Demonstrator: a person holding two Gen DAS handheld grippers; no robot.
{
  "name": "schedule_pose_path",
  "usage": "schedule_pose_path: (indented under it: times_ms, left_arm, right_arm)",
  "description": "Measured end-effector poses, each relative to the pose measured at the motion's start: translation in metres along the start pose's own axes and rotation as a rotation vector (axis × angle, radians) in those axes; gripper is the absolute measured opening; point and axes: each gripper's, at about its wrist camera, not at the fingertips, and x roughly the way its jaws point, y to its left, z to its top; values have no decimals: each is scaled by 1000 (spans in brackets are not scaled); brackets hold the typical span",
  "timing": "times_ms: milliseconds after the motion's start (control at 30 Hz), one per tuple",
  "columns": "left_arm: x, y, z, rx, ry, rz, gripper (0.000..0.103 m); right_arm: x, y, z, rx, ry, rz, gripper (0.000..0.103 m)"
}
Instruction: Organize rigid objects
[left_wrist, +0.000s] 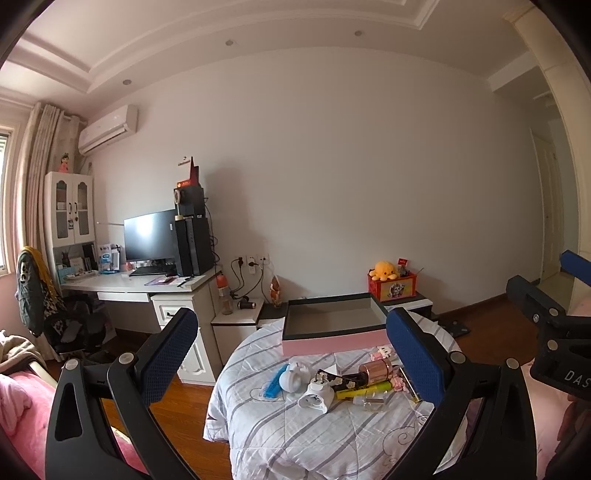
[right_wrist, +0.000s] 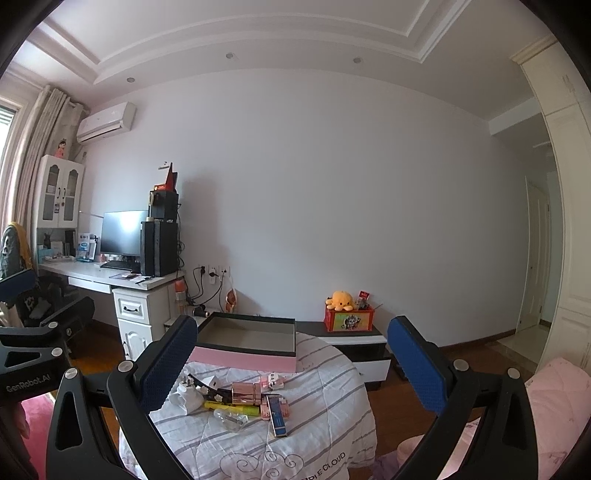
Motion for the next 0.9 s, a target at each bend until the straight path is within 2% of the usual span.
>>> schedule_pose_path:
  times_ms: [167,300,500,733,900]
  left_arm:
    - [25,-7,-15,16,60,-2,103]
    - [56,-10,-35,24,142,1,103]
    - [118,-13,-85,21,330,-27,103]
    - [196,-4,-161,-9,576,-41,103]
    - [235,-1,-190,-55,683,-61,103]
  right_arm:
    - [15,-4,-14,4,34,12,103]
    - [46,-2,-37,-6,129,31,103]
    - [102,0,-89,-20,303,77,103]
    - [157,4,-148,-22,477,149,103]
    - [194,0,-178,-17,597,154,103]
